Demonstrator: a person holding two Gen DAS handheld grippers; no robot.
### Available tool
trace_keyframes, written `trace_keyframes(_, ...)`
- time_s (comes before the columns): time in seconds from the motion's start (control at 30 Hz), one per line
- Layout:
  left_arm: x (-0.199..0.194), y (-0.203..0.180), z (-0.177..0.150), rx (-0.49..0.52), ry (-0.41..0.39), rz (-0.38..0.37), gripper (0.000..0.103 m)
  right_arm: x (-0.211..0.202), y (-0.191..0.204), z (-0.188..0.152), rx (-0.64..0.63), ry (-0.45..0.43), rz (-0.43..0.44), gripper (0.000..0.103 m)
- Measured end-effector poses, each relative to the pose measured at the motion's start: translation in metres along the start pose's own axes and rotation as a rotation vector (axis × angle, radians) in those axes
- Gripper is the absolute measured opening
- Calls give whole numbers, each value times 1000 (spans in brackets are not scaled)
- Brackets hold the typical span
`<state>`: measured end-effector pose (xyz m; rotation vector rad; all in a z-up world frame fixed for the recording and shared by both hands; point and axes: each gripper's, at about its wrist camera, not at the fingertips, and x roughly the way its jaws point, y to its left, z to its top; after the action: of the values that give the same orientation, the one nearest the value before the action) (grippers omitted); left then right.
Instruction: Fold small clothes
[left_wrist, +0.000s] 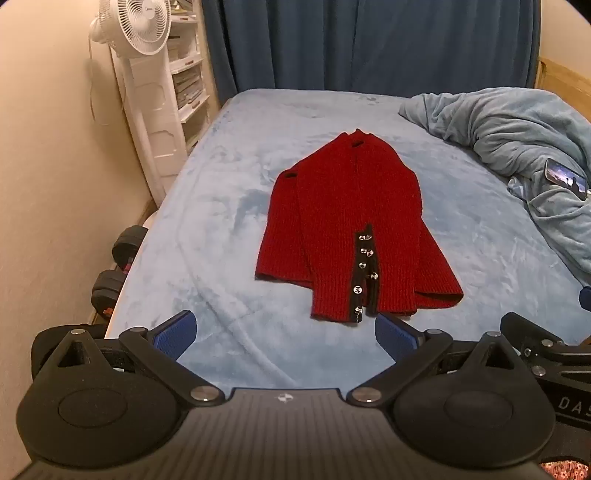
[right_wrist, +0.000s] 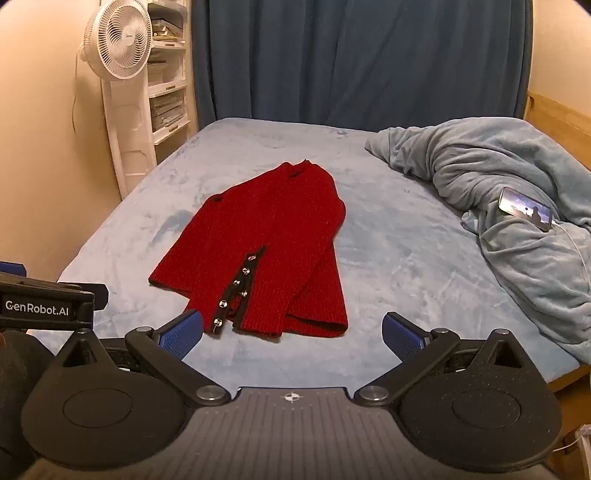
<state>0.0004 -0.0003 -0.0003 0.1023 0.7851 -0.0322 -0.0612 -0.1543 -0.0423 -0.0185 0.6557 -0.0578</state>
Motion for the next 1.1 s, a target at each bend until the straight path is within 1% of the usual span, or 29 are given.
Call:
trace_keyframes(0.2, 0, 1, 0, -4, 13, -15, 103, 1, 0, -4, 6, 0, 6, 102)
trace_keyframes(0.4, 2, 3, 0, -5, 10, -10, 103, -3, 6, 5, -9, 2, 4, 102)
trace_keyframes(0.43, 4, 3, 0, -3, 11, -9, 103, -1, 2, -1, -11, -3, 9, 102)
trace_keyframes(1.1, 4, 1, -4, 1, 20, -7, 103, 3, 5, -5, -13, 5, 6, 102)
